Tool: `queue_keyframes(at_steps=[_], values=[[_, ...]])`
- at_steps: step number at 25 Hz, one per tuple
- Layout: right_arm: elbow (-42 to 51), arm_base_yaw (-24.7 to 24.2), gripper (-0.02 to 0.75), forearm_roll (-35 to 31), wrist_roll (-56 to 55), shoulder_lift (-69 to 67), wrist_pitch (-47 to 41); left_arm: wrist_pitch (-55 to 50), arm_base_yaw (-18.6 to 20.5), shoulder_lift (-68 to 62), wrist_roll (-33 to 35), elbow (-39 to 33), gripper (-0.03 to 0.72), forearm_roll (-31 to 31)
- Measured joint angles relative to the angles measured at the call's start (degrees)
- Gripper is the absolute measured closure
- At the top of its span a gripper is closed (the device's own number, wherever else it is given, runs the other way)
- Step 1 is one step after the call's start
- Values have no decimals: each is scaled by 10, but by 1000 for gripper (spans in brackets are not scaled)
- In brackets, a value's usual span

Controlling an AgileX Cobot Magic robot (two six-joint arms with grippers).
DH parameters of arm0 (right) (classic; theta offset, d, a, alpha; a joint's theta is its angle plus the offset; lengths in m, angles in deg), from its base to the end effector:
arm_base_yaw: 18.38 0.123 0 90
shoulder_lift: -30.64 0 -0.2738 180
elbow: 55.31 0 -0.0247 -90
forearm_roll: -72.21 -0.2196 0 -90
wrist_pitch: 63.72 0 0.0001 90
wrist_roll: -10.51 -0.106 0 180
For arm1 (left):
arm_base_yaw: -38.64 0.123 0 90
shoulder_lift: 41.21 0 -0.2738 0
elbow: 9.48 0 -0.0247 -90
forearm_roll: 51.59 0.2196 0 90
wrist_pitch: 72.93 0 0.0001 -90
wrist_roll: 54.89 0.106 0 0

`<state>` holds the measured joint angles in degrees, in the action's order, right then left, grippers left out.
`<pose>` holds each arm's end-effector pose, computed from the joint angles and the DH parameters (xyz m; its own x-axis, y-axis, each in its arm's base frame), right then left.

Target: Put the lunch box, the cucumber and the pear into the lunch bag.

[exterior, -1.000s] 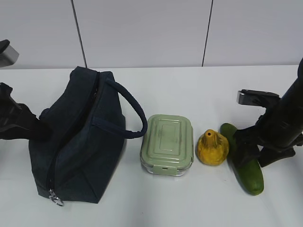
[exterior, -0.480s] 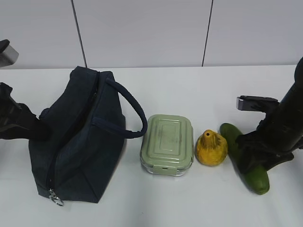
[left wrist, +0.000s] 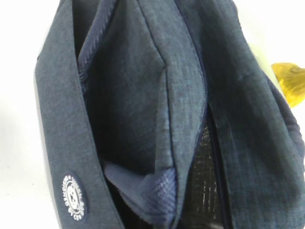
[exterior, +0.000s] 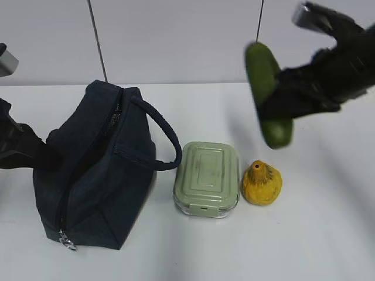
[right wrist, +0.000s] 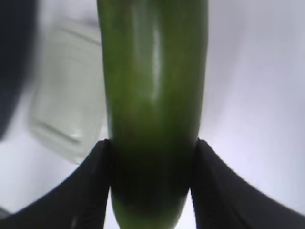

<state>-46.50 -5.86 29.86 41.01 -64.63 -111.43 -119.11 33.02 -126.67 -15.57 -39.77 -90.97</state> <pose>0.2806 0.1165 0.2926 -0.7899 -0.1595 -0.5922 -0.4655 0.7846 0.4095 0.2213 -0.0706 0.2376 -0.8385 0.2332 -0.4925 0.4300 0.8382 -0.3353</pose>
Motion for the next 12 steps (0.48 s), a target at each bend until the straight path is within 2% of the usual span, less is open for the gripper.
queue_keyframes(at_steps=[1, 2, 3, 4, 5, 10, 12], values=[[-6, 13, 400, -30, 17, 0, 0, 0, 0, 0, 0, 0, 685, 0], [-20, 51, 400, -104, 60, -1, 4, 1, 0, 0, 0, 0, 685, -1], [-25, 66, 400, -121, 74, -4, 6, 1, 0, 0, 0, 0, 685, 0], [-41, 103, 400, -191, 106, -14, 12, 1, 0, 0, 0, 0, 685, 0], [-52, 134, 400, -226, 126, -27, 23, 1, 0, 0, 0, 0, 685, -1], [-99, 221, 400, -327, 185, -106, 93, 1, 0, 0, 0, 0, 685, -2], [-111, 235, 400, -349, 202, -141, 113, 1, 0, 0, 0, 0, 685, -2]])
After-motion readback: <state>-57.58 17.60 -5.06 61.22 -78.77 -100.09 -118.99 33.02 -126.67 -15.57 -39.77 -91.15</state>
